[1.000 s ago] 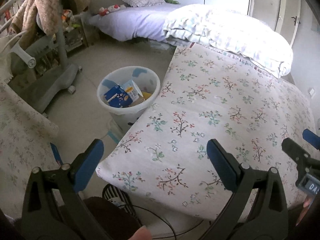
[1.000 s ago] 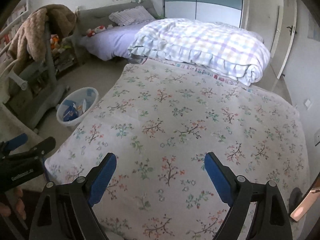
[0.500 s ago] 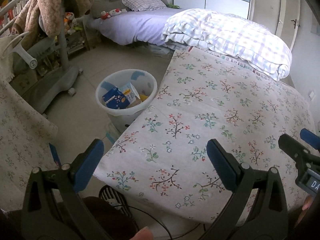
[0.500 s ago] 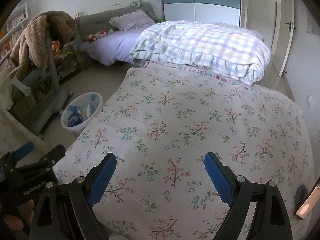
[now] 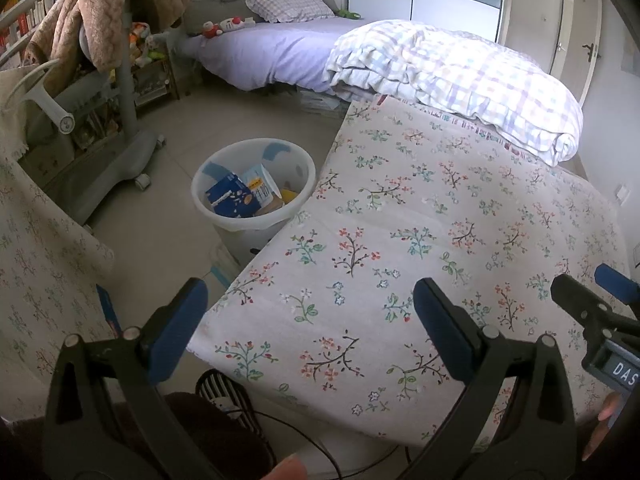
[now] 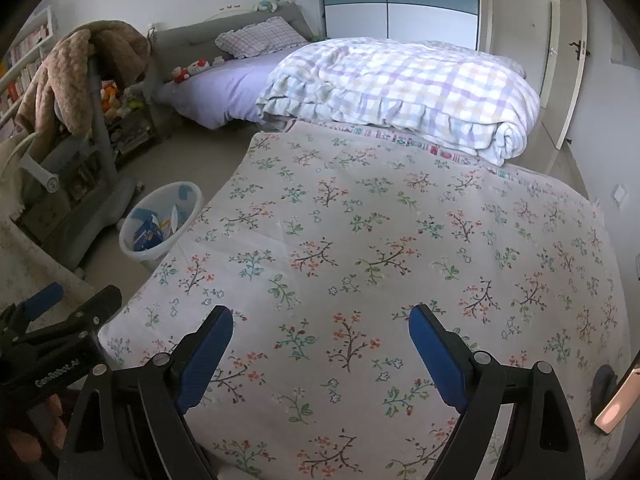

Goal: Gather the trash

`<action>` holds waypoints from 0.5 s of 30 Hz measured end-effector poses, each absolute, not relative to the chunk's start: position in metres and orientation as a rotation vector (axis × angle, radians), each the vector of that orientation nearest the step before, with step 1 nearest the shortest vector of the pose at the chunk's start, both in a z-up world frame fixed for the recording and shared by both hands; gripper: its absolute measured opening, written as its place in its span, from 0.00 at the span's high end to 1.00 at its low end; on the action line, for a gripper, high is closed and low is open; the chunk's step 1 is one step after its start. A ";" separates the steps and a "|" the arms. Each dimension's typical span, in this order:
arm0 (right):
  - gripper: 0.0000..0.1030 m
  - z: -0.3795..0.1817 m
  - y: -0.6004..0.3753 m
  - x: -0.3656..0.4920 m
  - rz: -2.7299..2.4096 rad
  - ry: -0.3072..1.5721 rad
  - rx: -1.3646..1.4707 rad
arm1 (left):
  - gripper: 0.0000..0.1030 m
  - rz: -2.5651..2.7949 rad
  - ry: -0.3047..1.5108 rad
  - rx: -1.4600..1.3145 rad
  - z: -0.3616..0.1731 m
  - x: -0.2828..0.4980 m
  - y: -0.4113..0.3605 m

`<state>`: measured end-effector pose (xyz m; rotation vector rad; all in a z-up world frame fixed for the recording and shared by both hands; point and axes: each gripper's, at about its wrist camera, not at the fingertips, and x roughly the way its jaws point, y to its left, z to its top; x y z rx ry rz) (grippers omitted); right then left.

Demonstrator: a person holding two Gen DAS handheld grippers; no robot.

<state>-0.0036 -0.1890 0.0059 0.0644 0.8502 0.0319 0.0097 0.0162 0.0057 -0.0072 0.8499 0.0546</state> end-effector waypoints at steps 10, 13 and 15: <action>0.12 0.003 -0.188 -0.001 0.033 0.857 0.061 | 0.01 0.054 0.849 -0.008 0.006 0.010 0.017; 0.12 0.001 -0.187 -0.001 0.033 0.863 0.058 | 0.01 0.054 0.850 -0.007 0.006 0.010 0.018; 0.12 0.000 -0.186 0.000 0.035 0.865 0.058 | 0.01 0.055 0.850 -0.007 0.006 0.009 0.018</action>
